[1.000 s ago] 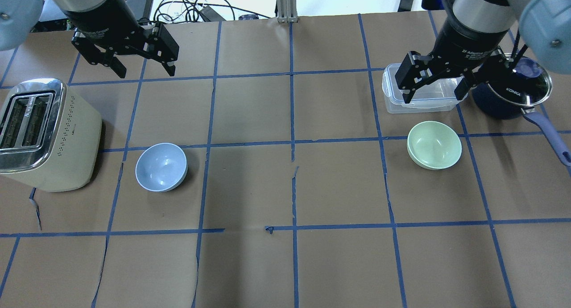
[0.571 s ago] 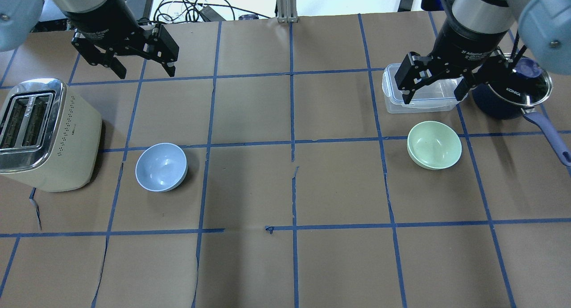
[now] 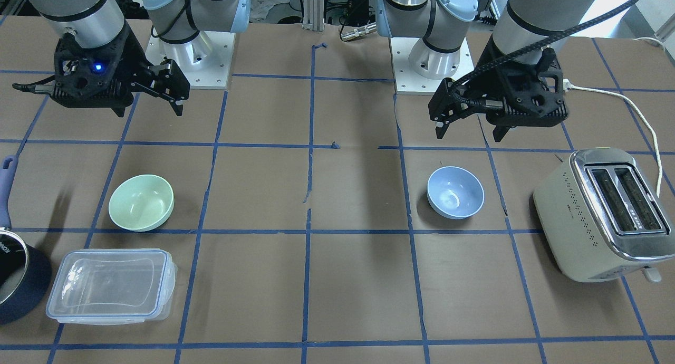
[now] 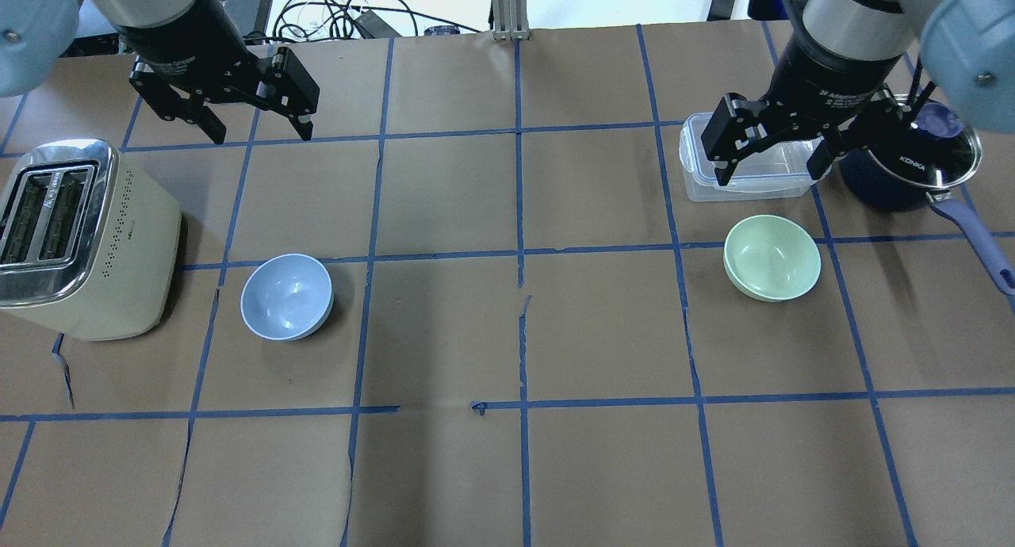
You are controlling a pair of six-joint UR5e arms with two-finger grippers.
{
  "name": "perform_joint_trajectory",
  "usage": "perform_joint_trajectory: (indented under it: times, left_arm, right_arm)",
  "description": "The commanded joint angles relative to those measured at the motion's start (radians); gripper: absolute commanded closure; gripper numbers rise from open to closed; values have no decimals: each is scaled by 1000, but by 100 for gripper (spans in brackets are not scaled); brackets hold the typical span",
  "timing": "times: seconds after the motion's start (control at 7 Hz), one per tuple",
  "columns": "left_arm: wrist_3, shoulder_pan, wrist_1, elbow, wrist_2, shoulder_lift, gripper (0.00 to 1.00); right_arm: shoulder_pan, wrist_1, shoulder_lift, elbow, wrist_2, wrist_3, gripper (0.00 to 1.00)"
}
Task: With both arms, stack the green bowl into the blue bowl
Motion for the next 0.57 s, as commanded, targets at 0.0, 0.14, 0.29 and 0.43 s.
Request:
perform_joint_trajectory:
  times: [0.0,0.14,0.29,0.43]
  left_arm:
    - [4,1,0,7,0,0,0]
    - [7,3,-3,-3,-1,5,0]
    - [8,3,-1,-3,-1,5,0]
    - [8,3,-3,-3,-1,5,0]
  right_arm:
    - [0,0,0,0,0,0,0]
    - [0,0,0,2,0,2,0]
    - [0,0,0,2,0,2,0]
    - [0,0,0,2,0,0,0]
